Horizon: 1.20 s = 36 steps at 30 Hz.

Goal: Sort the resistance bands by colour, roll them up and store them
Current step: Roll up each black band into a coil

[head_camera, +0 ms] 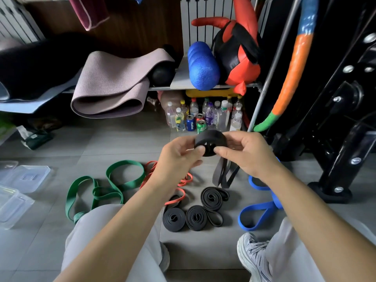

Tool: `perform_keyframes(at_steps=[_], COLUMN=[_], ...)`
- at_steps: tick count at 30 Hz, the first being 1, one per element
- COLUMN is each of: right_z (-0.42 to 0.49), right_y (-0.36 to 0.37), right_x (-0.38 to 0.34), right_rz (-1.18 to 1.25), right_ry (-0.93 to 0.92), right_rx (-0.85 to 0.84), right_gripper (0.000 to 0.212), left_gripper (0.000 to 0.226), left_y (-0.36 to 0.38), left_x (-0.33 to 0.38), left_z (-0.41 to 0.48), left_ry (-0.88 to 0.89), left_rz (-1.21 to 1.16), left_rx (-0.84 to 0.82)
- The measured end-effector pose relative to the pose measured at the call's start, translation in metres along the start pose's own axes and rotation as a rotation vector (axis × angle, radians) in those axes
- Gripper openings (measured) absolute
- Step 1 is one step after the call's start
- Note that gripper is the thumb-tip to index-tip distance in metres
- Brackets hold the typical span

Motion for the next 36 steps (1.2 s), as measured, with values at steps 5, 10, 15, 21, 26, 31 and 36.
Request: perform_keyframes(at_steps=[5, 10, 15, 21, 26, 31, 36], right_z=[-0.008, -0.009, -0.006, 0.0, 0.002, -0.003, -0.008], right_y=[0.019, 0.016, 0.009, 0.007, -0.005, 0.005, 0.013], right_x=[0.005, 0.002, 0.01, 0.008, 0.012, 0.016, 0.018], right_rz=[-0.441, -0.394, -0.286, 0.098, -0.064, -0.403, -0.411], right_ry=[-0.053, -0.029, 0.069, 0.075, 0.052, 0.044, 0.05], right_rx=[-0.138, -0.13, -0.157, -0.095, -0.002, -0.114, -0.162], right_gripper=[0.016, 0.02, 0.022, 0.033, 0.035, 0.026, 0.023], left_gripper=[0.051, 0.023, 0.034, 0.023, 0.022, 0.059, 0.026], left_y=[0.02, 0.013, -0.004, 0.001, 0.008, 0.02, 0.022], left_x=[0.017, 0.02, 0.028, 0.007, 0.004, 0.016, 0.01], left_z=[-0.009, -0.005, -0.002, 0.0, 0.005, -0.001, -0.001], left_ry=[0.356, 0.294, 0.24, 0.024, 0.054, 0.401, 0.315], left_rz=[0.871, 0.734, 0.311, -0.279, -0.05, 0.808, 0.846], left_rx=[-0.077, -0.055, -0.016, -0.045, -0.025, -0.047, -0.089])
Point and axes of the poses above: each hand's wrist, its own z-axis towards the middle knuckle, its own y-axis out of the palm, x = y × z, the point moved 9 cm from there along z, towards the middle knuckle, and after that the axes turned 3 degrees about x, right-handed, at the moved point
